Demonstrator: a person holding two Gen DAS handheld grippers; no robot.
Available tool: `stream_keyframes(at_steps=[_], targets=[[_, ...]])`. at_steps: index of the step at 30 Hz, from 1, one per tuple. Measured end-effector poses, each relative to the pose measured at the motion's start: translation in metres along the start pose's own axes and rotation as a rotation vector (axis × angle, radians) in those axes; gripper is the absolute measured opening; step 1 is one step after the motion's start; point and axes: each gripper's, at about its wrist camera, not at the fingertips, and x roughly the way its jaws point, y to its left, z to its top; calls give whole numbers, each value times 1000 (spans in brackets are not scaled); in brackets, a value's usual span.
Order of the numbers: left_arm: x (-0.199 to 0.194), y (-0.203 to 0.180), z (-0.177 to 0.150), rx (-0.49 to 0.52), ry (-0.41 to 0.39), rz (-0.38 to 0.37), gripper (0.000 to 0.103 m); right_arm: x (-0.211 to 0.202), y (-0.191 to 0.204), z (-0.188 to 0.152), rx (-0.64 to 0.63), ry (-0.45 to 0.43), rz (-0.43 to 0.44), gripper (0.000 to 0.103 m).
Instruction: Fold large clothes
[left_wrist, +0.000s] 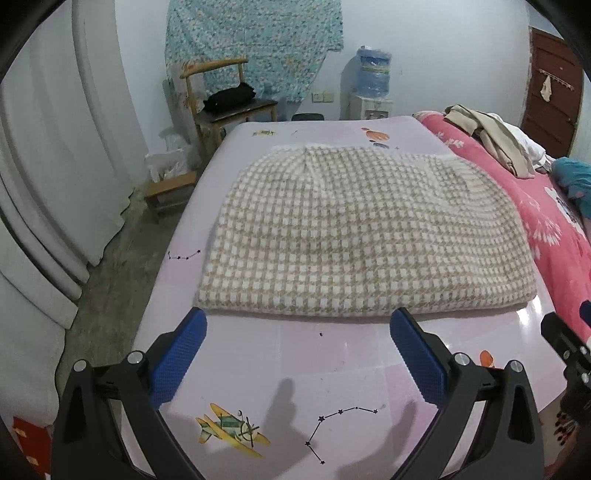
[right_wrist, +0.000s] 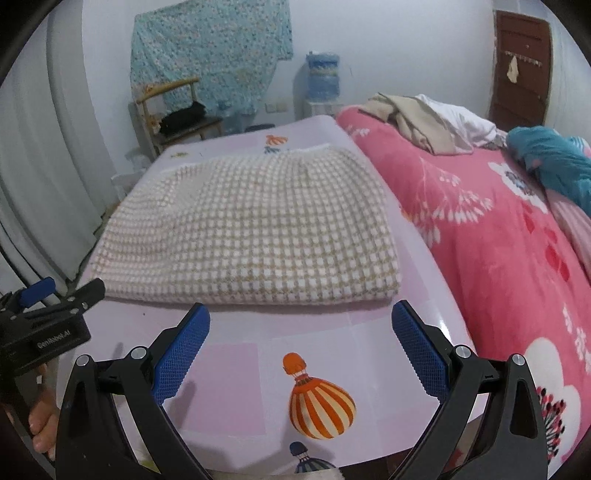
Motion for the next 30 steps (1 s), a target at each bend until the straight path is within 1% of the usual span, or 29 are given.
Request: stream_keyframes(at_steps=[4, 11, 20, 30], targets=[[5, -1, 1, -13, 22, 0, 98, 3, 0, -1, -2, 8, -13, 95], [11, -4, 1, 1, 39, 8, 98, 11, 3, 0, -20, 34, -2, 95], [14, -8, 3, 14, 47, 6, 98, 17, 9, -1, -15, 65, 25, 95], [13, -8, 2, 9, 47, -1, 98, 17, 11, -1, -13, 66, 20, 95]])
